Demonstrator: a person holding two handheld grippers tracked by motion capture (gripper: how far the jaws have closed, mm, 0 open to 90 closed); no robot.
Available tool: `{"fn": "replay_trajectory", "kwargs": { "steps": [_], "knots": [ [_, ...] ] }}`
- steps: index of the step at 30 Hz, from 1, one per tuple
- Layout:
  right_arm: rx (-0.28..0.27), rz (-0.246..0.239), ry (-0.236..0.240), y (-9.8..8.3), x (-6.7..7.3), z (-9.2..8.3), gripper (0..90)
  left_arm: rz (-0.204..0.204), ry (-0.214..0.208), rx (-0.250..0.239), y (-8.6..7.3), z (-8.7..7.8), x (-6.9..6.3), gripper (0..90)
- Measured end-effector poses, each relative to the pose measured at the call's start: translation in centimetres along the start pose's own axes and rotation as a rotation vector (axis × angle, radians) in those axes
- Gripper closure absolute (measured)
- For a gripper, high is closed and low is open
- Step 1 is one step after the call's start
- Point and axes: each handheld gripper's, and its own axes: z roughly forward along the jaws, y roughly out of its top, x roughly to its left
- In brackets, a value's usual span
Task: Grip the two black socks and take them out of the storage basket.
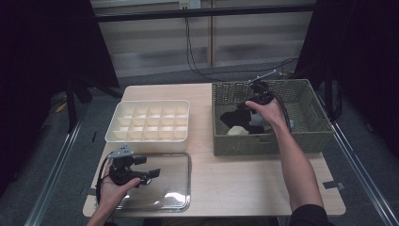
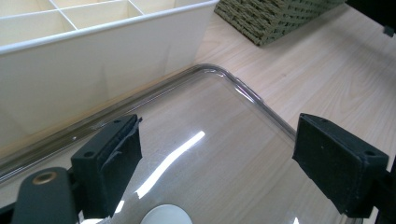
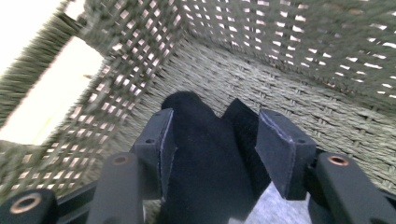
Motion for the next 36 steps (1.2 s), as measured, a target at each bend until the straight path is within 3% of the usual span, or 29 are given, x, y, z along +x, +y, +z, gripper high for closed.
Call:
{"fn": "replay_trajectory", "kwargs": {
  "steps": [2, 6, 11, 14, 16, 22, 30, 36],
  "knots": [
    [0.025, -0.010, -0.002, 0.2, 0.1, 0.5, 56.2, 0.004, -0.001, 0.006, 0.0, 0.0, 0.1, 14.8],
    [0.069, -0.027, -0.021, 0.6, 0.3, 1.5, 62.7, 0.002, -0.002, 0.006, 0.0, 0.0, 0.2, 14.8],
    [0.127, -0.042, -0.078, 0.3, 0.0, 2.7, 63.2, -0.002, -0.006, 0.002, -0.1, 0.0, 0.2, 14.7],
    [0.128, -0.025, -0.085, 0.1, -0.2, 2.9, 65.4, 0.006, -0.006, 0.005, -0.1, 0.1, 0.1, 14.7],
    [0.169, -0.036, -0.096, 0.0, 0.0, 3.3, 68.1, 0.009, -0.008, 0.007, -0.1, 0.2, 0.0, 14.7],
    [0.211, -0.050, -0.087, -0.1, 0.4, 3.9, 86.9, 0.019, -0.010, 0.017, -0.1, 0.5, -0.4, 14.7],
    [0.132, -0.053, -0.042, 0.1, 0.6, 3.0, 89.2, 0.021, -0.002, 0.016, -0.1, 0.6, -0.3, 13.4],
    [0.062, -0.030, -0.002, 0.3, 0.8, 2.0, 89.2, 0.025, 0.003, 0.014, -0.2, 0.4, -0.3, 13.3]
  ]
}}
